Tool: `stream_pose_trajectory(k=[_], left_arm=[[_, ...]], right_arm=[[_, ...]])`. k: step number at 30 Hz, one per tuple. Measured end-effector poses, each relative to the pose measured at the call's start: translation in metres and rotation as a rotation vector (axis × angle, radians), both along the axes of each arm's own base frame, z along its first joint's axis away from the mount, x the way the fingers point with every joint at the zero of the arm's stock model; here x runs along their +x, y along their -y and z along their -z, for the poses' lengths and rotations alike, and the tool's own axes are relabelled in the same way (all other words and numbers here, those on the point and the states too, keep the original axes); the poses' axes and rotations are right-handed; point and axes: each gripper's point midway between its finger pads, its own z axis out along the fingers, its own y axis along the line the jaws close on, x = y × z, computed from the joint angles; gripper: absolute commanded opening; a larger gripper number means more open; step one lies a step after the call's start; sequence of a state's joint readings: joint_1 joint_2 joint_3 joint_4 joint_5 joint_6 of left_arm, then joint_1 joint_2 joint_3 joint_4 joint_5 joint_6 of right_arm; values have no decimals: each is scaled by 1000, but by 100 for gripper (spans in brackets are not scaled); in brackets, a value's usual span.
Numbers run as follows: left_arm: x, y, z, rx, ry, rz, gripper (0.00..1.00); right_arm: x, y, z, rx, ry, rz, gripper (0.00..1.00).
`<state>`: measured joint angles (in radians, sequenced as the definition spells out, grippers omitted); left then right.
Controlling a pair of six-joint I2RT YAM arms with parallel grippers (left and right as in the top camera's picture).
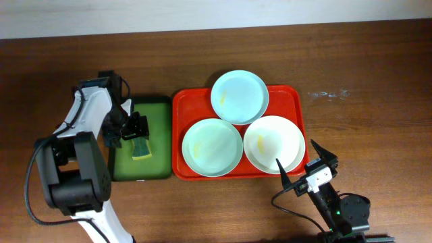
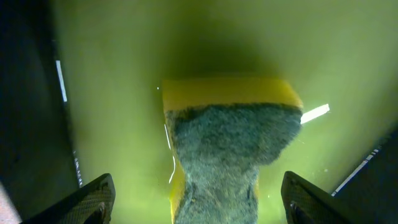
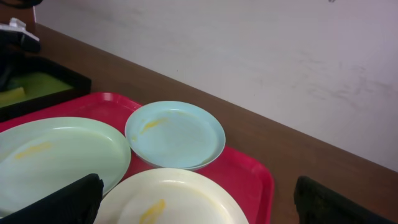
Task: Clean dirty plates on tray and stack at the side
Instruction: 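Reach the left gripper down and grasp the yellow-green sponge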
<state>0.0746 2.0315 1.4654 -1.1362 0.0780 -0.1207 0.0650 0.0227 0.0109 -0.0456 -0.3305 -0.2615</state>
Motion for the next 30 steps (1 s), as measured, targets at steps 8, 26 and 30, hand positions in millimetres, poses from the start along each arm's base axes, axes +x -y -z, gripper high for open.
stream_pose_trajectory(k=[8, 26, 30], left_arm=[[-17, 5, 26, 2, -47, 16, 59], [29, 2, 24, 14, 128, 8, 0], [24, 4, 24, 7, 109, 14, 99]], right_arm=[[0, 0, 0, 0, 0, 0, 98], [0, 0, 0, 0, 1, 0, 98], [0, 0, 0, 0, 0, 0, 98]])
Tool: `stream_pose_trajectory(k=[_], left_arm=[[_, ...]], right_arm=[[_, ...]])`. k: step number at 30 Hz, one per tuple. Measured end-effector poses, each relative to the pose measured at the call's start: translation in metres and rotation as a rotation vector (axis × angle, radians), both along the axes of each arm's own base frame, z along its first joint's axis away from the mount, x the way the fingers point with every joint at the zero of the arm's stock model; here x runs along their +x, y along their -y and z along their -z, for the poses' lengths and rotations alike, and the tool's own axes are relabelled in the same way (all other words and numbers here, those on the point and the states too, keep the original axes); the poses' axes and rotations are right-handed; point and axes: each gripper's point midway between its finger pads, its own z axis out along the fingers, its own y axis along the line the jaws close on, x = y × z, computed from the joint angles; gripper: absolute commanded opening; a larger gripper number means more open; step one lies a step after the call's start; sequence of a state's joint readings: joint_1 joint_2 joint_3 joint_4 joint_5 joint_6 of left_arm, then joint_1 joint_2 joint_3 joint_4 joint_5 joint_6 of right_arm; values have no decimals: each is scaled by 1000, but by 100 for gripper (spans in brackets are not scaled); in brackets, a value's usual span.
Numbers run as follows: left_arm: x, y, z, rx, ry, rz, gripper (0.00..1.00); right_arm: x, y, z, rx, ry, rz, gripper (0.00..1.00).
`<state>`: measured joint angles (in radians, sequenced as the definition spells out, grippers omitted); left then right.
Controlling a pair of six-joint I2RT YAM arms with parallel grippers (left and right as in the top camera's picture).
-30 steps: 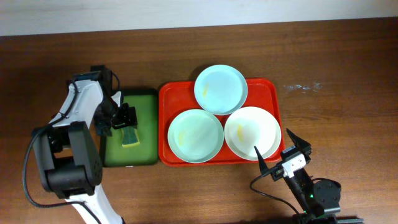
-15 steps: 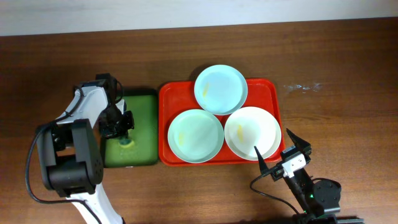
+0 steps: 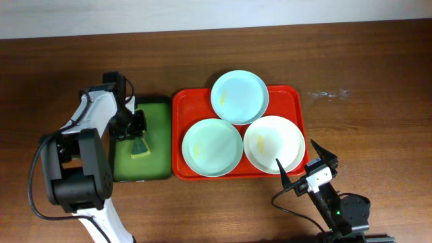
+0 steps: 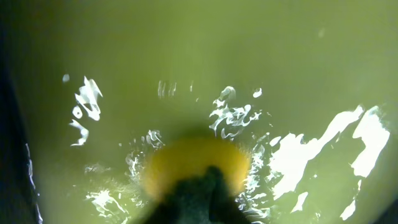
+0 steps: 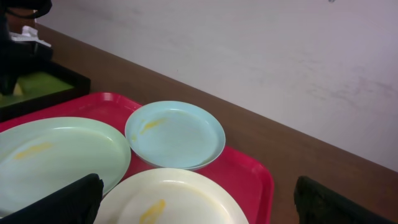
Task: Clean dirty plates on tray and stack at the side
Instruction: 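Reach the left gripper down and grasp the yellow-green sponge, then lift the sponge with the left gripper and move it over the pale green plate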
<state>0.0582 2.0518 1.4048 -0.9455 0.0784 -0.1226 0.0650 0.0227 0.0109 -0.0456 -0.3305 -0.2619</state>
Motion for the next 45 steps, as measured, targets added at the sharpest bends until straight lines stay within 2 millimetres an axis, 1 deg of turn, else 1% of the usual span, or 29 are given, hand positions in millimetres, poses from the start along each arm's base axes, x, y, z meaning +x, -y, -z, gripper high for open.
stream_pose_trajectory(k=[2, 5, 6, 7, 8, 9, 10, 11, 14, 15, 16, 18, 20, 24, 26, 28, 30, 32, 33, 34, 36, 37, 38, 39, 41, 42, 43, 44, 45], left_arm=[[-21, 1, -1, -5, -87, 2, 96], [-34, 2, -3, -7, -140, -5, 19], [-35, 2, -3, -8, -142, 0, 1], [-35, 2, -3, -8, -143, 1, 4], [-35, 2, -3, -8, -142, 0, 73], [-33, 2, -3, -8, -135, -2, 99], [-31, 2, -3, -7, -127, 2, 99], [-27, 2, -2, -7, -110, 2, 93], [-21, 1, -1, -5, -86, 0, 21], [-21, 1, -1, -5, -86, 2, 7], [-22, 1, -4, -5, -95, -3, 0], [-12, -3, -20, -5, -81, -7, 0], [6, -5, -50, -2, -41, -11, 0], [7, -5, -110, -4, -64, -11, 0], [6, -5, -100, -5, -70, -10, 0], [-5, -3, -54, -7, -95, -7, 0], [-29, 3, -29, -30, -177, -7, 0], [-38, 8, -39, -53, -221, -7, 0], [-37, 9, -57, -58, -234, -7, 0], [-15, 9, -97, -53, -118, -2, 0], [-10, 16, -128, -45, -10, 21, 0], [-9, 31, -135, -44, 39, 64, 0], [-5, 40, -127, -44, 72, 90, 0], [-7, 55, -94, -47, 80, 130, 0], [-38, 59, -40, -44, -36, 149, 0], [-47, 55, -37, -44, -75, 137, 0], [-43, 49, -46, -45, -69, 117, 0], [-40, 45, -57, -45, -61, 105, 0], [-33, 41, -83, -45, -13, 95, 0]], right_arm=[[0, 0, 0, 0, 0, 0, 98], [0, 0, 0, 0, 0, 0, 98], [0, 0, 0, 1, 0, 0, 98], [0, 0, 0, 0, 0, 0, 99], [0, 0, 0, 0, 0, 0, 98], [0, 0, 0, 0, 0, 0, 99], [0, 0, 0, 0, 0, 0, 98], [0, 0, 0, 0, 0, 0, 99], [0, 0, 0, 0, 0, 0, 98], [0, 0, 0, 0, 0, 0, 98], [0, 0, 0, 0, 0, 0, 98], [0, 0, 0, 0, 0, 0, 98], [0, 0, 0, 0, 0, 0, 98], [0, 0, 0, 0, -1, 0, 98], [0, 0, 0, 0, 0, 0, 98], [0, 0, 0, 0, -1, 0, 98], [0, 0, 0, 0, 0, 0, 98], [0, 0, 0, 0, 0, 0, 98], [0, 0, 0, 0, 1, 0, 98], [0, 0, 0, 0, -1, 0, 98], [0, 0, 0, 0, -1, 0, 98], [0, 0, 0, 0, -1, 0, 98], [0, 0, 0, 0, 0, 0, 98], [0, 0, 1, -1, -3, 0, 98], [0, 0, 0, 0, -2, 0, 98], [0, 0, 0, 0, -2, 0, 98], [0, 0, 1, 0, -3, 0, 98], [0, 0, 1, 0, -3, 0, 98], [0, 0, 1, 0, -3, 0, 98]])
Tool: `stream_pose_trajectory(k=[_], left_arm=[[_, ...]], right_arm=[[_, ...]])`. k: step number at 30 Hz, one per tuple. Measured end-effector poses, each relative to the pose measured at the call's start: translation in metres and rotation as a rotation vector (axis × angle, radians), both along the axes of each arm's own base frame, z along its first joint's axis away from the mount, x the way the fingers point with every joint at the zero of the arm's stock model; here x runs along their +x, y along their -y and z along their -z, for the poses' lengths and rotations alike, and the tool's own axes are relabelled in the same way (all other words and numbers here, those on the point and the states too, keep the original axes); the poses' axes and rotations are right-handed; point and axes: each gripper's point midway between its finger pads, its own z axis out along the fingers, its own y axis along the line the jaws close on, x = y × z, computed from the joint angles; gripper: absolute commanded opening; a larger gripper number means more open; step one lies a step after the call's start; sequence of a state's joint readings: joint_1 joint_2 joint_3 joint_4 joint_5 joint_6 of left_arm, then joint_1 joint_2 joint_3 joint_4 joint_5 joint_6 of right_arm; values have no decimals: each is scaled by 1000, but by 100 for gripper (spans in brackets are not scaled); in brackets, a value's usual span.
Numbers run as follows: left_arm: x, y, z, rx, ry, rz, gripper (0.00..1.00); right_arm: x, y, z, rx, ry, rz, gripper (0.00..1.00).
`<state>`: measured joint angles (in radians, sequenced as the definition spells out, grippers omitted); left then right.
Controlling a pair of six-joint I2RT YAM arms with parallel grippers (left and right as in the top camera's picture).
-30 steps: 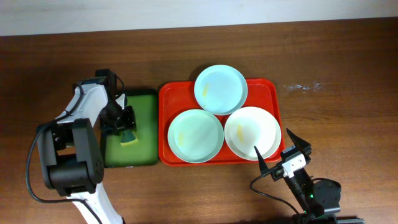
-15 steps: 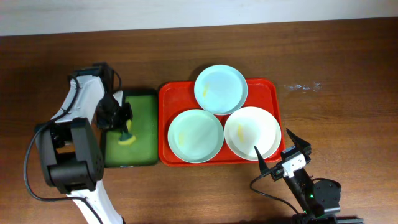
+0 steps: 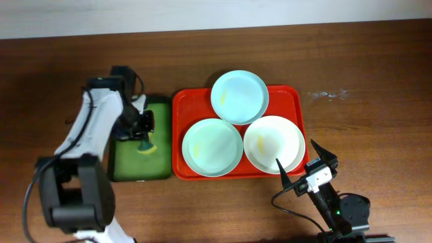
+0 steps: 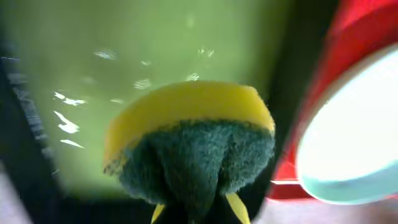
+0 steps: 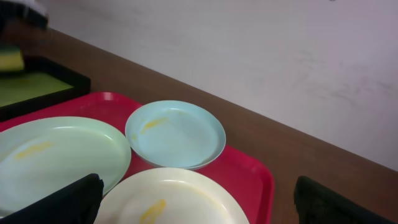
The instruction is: Clean dirty plates on tray and stack at the side
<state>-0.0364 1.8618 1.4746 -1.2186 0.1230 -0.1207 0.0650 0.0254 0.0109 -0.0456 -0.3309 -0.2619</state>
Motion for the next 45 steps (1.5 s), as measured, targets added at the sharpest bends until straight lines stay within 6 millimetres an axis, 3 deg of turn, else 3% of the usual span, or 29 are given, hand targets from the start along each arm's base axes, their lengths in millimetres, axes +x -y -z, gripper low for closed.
stream_pose_trajectory(k=[2, 3, 5, 6, 9, 14, 16, 18, 21, 23, 27, 31, 32, 33, 35, 36, 37, 38, 39, 40, 41, 42, 44, 45], left_arm=[[8, 5, -55, -20, 166, 8, 0], [1, 20, -85, -64, 237, 38, 0], [-9, 49, -100, -130, 261, 93, 0], [-13, 71, -98, -162, 247, 135, 0], [-12, 106, -90, -202, 280, 193, 0], [-4, 116, -75, -234, 290, 96, 0], [2, 128, -50, -255, 324, 79, 0], [-13, 143, -15, -264, 294, 92, 0], [-11, 166, 9, -317, 343, 36, 0], [-26, 183, 28, -308, 361, 50, 0], [-38, 198, 37, -174, 444, 109, 0], [-35, 194, 37, -132, 468, 103, 0], [-36, 192, 38, -126, 465, 102, 0], [-37, 191, 38, -120, 462, 102, 0], [-35, 193, 37, -126, 471, 101, 0], [-34, 192, 37, -124, 473, 99, 0], [-33, 191, 37, -123, 475, 94, 0], [-31, 187, 37, -116, 477, 83, 0], [-27, 180, 38, -109, 473, 65, 0], [-25, 173, 39, -98, 466, 47, 0], [-24, 165, 40, -89, 454, 28, 0], [-22, 161, 41, -82, 450, 17, 0], [-23, 156, 43, -72, 439, 8, 0], [-23, 156, 43, -73, 440, 8, 0]], right_arm=[[0, 0, 0, 0, 0, 0, 98], [0, 0, 0, 0, 0, 0, 98], [0, 0, 0, 1, 0, 0, 98], [0, 0, 0, 0, 0, 0, 98], [0, 0, 0, 0, 1, 0, 98], [0, 0, 0, 0, 0, 0, 98], [0, 0, 0, 0, 0, 0, 98], [0, 0, 0, 0, 0, 0, 98], [0, 0, 0, 0, 1, 0, 98], [0, 0, 0, 0, 1, 0, 98], [0, 0, 0, 0, 0, 0, 98], [0, 0, 0, 0, 1, 0, 98], [-4, -9, -27, 56, 93, -57, 99], [-12, -22, -41, 113, 122, -150, 98], [-57, -68, -62, 303, 55, -528, 98], [-72, -74, -81, 329, 100, -610, 98], [-107, -77, -127, 328, 302, -725, 98], [-134, -76, -155, 308, 442, -783, 98], [-141, -75, -173, 342, 419, -788, 98], [-124, -72, -191, 407, 218, -703, 98], [-114, -65, -207, 392, 164, -614, 98], [-103, -59, -204, 388, -3, -506, 98], [-89, -47, -251, 296, -20, -394, 98], [-77, -43, -247, 318, -148, -357, 98]])
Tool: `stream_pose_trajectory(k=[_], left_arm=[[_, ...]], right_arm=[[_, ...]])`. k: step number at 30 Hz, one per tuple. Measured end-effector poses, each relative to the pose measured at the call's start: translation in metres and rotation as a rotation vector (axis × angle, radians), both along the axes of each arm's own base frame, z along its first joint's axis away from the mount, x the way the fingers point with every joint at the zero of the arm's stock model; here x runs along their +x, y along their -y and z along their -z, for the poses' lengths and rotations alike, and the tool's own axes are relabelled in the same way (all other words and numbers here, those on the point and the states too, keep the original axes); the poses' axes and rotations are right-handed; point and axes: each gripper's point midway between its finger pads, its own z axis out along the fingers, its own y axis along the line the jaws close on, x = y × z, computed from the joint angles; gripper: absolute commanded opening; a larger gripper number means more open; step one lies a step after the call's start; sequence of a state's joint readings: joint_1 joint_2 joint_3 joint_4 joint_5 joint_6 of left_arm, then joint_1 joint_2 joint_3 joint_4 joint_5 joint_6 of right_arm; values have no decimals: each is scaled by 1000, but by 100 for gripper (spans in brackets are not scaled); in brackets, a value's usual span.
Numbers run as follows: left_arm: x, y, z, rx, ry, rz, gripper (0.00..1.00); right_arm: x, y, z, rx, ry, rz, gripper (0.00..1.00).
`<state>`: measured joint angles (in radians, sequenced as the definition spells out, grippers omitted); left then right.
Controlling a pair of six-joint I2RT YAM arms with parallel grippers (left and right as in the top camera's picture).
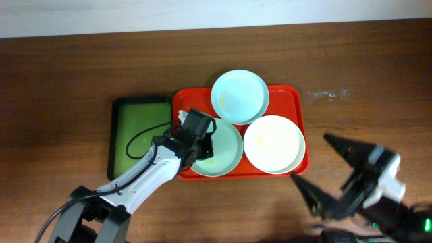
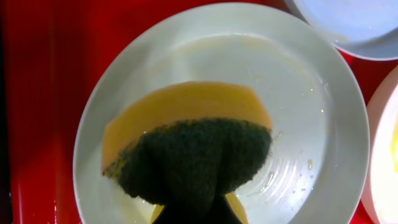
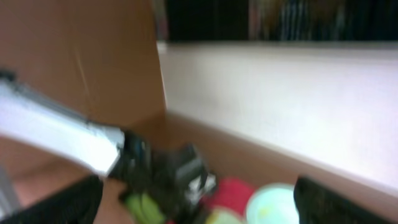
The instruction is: Clean dirty plates on tray and stack at the side
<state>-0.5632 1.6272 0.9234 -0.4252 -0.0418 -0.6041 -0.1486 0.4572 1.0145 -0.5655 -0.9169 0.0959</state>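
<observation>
My left gripper (image 1: 201,143) is shut on the yellow and green sponge (image 2: 186,140), which hangs over the pale green plate (image 2: 311,112) at the front left of the red tray (image 1: 181,108). I cannot tell whether the sponge touches the plate. Wet streaks show on the plate to the sponge's right. A blue plate (image 1: 239,96) sits at the tray's back, a cream plate (image 1: 273,144) at its front right. My right gripper (image 1: 331,172) is open in the air off the tray's front right corner. The right wrist view is blurred, with both fingers (image 3: 50,199) at the bottom corners.
A black basin with green liquid (image 1: 138,135) stands left of the tray. Bare brown table (image 1: 364,81) lies right of and behind the tray. A pale wall runs along the table's far edge.
My left gripper has carried the sponge from the basin's right edge to over the pale green plate. The right arm has risen and shifted right, and its view is now blurred.
My left gripper was open over the sponge lying in the basin. Then it was shut on the sponge down in the liquid. Then it held the sponge clear at the basin's right edge, and now over the green plate. The right arm stayed still until just now.
</observation>
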Motion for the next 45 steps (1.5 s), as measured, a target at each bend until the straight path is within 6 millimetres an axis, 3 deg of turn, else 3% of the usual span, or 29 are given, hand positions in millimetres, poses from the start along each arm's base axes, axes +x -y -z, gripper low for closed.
stream_pose_trajectory(k=[1, 3, 6, 8, 9, 10, 12, 14, 15, 17, 18, 21, 23, 25, 31, 33, 36, 40, 43, 45], left_arm=[[-1, 0, 1, -1, -3, 0, 0], [-1, 0, 1, -1, -7, -1, 0], [-2, 0, 1, -1, -7, -1, 0], [-2, 0, 1, -1, -8, -1, 0], [-2, 0, 1, -1, -8, -1, 0], [-2, 0, 1, -1, -7, -1, 0], [-2, 0, 1, -1, -7, -1, 0], [-2, 0, 1, -1, -8, -1, 0], [-2, 0, 1, -1, -7, -1, 0], [-2, 0, 1, -1, -8, -1, 0], [-2, 0, 1, 0, -8, -1, 0], [-4, -1, 2, 3, -16, 0, 0], [-3, -1, 2, 4, -15, -1, 0], [-3, -1, 2, 3, -14, -1, 0], [-3, -1, 2, 4, -15, -1, 0], [-4, -2, 2, 5, -18, -1, 0], [-4, -1, 2, 4, -16, -1, 0], [-1, 1, 1, -24, -15, -43, 0], [12, 14, -4, -105, 26, -75, 0], [11, 20, 11, -126, -19, -88, 0]], right_arm=[[27, 6, 2, 5, -134, 13, 98], [80, 14, 32, 41, -407, -3, 98], [125, 9, 70, 133, -635, -131, 98], [137, 7, 84, 182, -723, -174, 98], [144, 11, 97, 171, -780, -111, 98], [148, 23, 124, 94, -884, 71, 98], [135, 38, 169, -158, -1037, 331, 98], [136, 33, 206, -351, -1121, 409, 98], [151, 22, 222, -379, -1133, 391, 99], [165, 0, 252, -402, -1187, 324, 39], [173, -13, 269, -414, -1208, 286, 17], [187, -52, 334, -482, -1274, 192, 15], [193, -74, 359, -521, -1250, 133, 16], [199, -83, 368, -531, -1218, 109, 23], [208, -87, 387, -563, -1183, 77, 23], [202, -85, 397, -591, -1207, 62, 19], [195, -81, 400, -617, -1231, 61, 4], [190, -79, 402, -631, -1252, 60, 4], [189, -79, 402, -632, -1255, 60, 4], [190, -79, 402, -632, -1255, 60, 4]])
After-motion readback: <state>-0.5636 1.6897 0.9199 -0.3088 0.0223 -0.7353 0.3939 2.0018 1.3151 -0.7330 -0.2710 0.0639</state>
